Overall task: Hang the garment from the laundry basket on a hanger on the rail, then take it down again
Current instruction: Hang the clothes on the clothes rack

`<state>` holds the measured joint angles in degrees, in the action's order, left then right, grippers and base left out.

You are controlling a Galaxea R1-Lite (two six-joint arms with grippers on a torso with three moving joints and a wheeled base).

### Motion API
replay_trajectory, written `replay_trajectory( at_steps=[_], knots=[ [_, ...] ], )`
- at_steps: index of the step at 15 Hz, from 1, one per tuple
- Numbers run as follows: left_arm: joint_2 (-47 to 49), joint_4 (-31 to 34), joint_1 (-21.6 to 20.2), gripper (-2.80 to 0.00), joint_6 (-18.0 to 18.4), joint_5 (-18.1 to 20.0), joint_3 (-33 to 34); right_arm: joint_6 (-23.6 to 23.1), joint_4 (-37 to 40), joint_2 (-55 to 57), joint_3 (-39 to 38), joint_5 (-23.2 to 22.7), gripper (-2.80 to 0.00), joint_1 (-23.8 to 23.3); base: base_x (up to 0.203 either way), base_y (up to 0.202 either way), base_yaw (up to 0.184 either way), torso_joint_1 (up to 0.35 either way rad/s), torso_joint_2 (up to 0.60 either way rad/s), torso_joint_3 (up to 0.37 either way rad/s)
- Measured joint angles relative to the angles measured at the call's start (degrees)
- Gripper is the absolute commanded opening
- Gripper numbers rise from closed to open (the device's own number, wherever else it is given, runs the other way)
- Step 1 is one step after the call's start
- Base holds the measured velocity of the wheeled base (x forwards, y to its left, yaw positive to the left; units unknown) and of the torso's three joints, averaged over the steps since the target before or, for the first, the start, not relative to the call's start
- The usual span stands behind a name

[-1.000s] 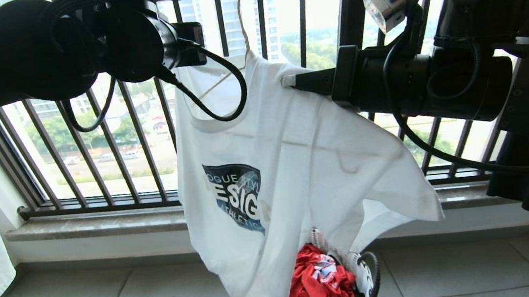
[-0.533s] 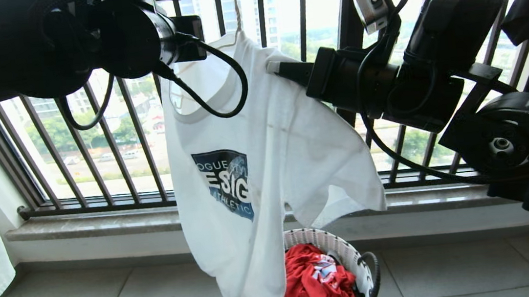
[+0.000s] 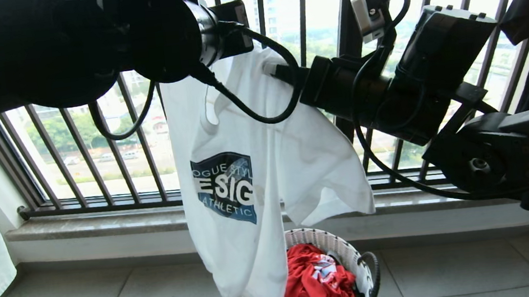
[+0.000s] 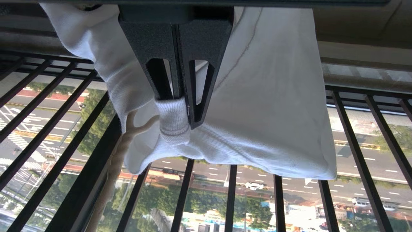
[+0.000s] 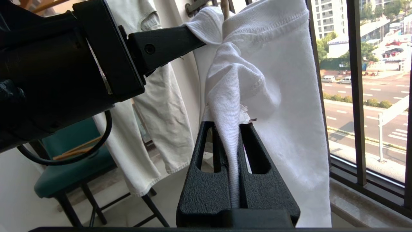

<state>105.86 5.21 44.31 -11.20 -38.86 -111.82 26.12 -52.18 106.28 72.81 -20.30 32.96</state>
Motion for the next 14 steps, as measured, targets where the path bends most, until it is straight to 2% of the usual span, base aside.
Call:
replay_trajectory(
  at_steps=[2, 8, 11, 14],
  knots=[
    [0.09, 0.02, 0.47, -2.8, -2.74, -0.08, 0.06, 0.0, -2.48, 0.43, -0.43, 0.05, -2.8, -0.02, 0.0, 0.0, 0.0, 0.0, 0.0, 0.0],
    [-1.19, 0.73, 1.5, -2.8, -5.55, -0.51, 2.61, 0.24, -2.7, 1.1, -0.61, 0.21, -2.8, -0.02, 0.0, 0.0, 0.0, 0.0, 0.0, 0.0],
    [-2.94, 2.42, 2.34, -2.8, -5.59, -6.33, 3.86, -0.05, -2.7, 1.0, -0.34, 0.24, -2.8, -1.18, 0.0, 0.0, 0.0, 0.0, 0.0, 0.0],
    [-3.39, 2.62, 4.53, -2.8, -5.58, -6.78, 3.93, -0.33, -2.39, 0.93, -0.34, 0.19, -2.8, -1.35, 0.0, 0.0, 0.0, 0.0, 0.0, 0.0]
  ],
)
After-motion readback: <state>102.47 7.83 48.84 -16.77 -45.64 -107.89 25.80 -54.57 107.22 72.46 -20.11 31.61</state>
